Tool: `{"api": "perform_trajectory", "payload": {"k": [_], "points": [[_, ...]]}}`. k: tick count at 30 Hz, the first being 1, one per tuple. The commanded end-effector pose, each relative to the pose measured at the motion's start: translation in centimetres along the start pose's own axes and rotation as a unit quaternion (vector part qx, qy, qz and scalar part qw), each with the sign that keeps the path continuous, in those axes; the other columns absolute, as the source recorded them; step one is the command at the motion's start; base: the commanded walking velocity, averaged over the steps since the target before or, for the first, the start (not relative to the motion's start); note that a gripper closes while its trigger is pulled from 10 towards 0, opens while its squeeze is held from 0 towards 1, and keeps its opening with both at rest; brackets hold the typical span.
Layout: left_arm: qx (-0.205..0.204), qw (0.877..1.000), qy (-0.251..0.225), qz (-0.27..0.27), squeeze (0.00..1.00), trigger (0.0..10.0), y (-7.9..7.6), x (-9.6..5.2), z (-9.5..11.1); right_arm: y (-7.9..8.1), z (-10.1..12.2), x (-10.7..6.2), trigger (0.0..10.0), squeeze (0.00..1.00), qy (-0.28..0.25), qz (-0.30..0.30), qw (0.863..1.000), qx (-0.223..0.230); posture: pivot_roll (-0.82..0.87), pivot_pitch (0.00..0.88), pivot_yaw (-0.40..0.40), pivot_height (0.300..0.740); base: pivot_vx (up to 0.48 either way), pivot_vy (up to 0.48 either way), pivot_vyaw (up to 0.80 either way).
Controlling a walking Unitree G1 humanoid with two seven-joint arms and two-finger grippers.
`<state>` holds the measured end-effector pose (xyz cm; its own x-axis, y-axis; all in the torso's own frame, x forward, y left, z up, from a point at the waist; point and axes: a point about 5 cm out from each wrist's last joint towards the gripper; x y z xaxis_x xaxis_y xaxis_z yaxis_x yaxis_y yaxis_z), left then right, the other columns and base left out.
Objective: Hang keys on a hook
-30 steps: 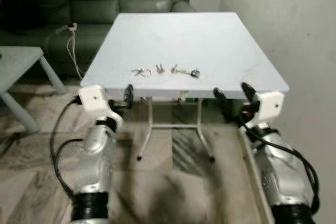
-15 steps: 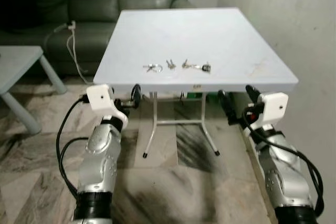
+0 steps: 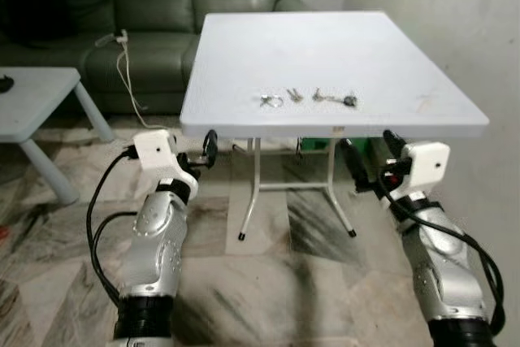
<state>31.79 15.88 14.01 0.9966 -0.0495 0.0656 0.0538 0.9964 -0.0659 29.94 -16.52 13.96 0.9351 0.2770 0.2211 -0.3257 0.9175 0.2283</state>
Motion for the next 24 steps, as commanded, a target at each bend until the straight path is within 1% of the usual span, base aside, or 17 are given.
{"api": "perform_trajectory", "payload": {"k": [1,17,24], "points": [[0.007,1.0,-0.006,0.002,0.0,10.0,-0.13,0.19,0.27,-0.09,0.44,0.05,10.0,0.0,-0.004,0.002,1.0,-0.005,-0.08,0.0,-0.019,0.74,0.0,0.0,0.0],[0.0,1.0,-0.011,-0.001,0.0,10.0,-0.08,0.18,0.38,-0.19,0.42,0.05,10.0,0.0,-0.002,-0.002,1.0,-0.005,-0.08,0.0,-0.02,0.74,0.0,0.0,0.0],[0.002,1.0,-0.01,0.001,0.0,10.0,0.08,0.15,0.33,-0.16,0.4,0.1,10.0,0.0,-0.002,-0.002,1.0,-0.004,-0.07,0.0,-0.02,0.74,0.271,0.0,0.0]]}}
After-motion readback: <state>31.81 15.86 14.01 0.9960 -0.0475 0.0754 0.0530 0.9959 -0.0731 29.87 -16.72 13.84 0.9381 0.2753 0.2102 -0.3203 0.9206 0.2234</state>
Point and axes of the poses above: a point about 5 cm out from each wrist's last joint towards the gripper, its own x axis pointing out of the wrist towards the gripper, its own z axis along the axis of the wrist's last joint, y = z × x, and after that the axes turned 10 degrees about x, right-handed
